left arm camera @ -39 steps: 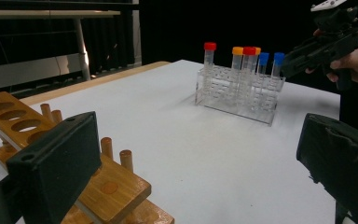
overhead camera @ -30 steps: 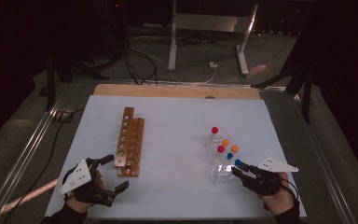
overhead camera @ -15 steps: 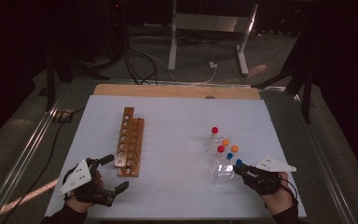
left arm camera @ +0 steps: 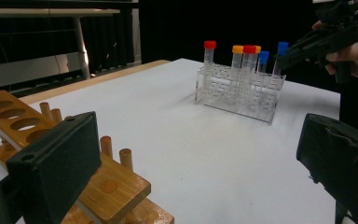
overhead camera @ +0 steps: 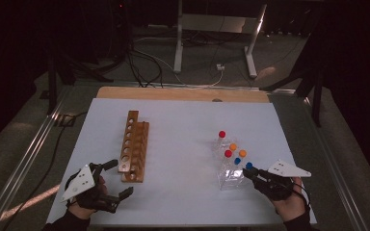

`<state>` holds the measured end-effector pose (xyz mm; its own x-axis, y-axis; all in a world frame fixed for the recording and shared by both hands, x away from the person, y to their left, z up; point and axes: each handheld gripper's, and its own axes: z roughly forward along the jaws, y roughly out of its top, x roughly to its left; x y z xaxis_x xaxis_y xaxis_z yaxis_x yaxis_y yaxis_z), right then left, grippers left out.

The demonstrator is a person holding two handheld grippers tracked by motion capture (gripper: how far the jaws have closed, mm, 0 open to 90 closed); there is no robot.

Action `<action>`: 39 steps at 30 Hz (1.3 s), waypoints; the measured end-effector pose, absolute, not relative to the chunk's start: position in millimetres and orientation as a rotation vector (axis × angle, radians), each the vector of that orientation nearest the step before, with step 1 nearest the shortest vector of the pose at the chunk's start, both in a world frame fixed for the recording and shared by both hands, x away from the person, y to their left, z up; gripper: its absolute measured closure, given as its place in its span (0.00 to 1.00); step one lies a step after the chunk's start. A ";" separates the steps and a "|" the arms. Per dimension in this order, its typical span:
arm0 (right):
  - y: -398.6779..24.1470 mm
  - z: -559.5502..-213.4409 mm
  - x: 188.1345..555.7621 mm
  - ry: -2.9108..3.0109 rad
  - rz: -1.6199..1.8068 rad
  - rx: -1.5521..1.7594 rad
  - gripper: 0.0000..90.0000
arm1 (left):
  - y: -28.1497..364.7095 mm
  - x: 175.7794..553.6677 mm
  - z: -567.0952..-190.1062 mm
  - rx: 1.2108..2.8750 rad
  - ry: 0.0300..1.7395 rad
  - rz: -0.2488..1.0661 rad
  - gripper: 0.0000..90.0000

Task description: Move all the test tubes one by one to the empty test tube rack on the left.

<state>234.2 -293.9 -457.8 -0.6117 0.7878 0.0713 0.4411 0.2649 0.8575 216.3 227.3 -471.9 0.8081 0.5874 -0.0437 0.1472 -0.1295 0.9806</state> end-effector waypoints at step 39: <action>-248.5 -387.6 234.3 2.184 1.436 0.913 0.85 | 218.0 218.9 -441.1 1.700 0.553 0.354 0.01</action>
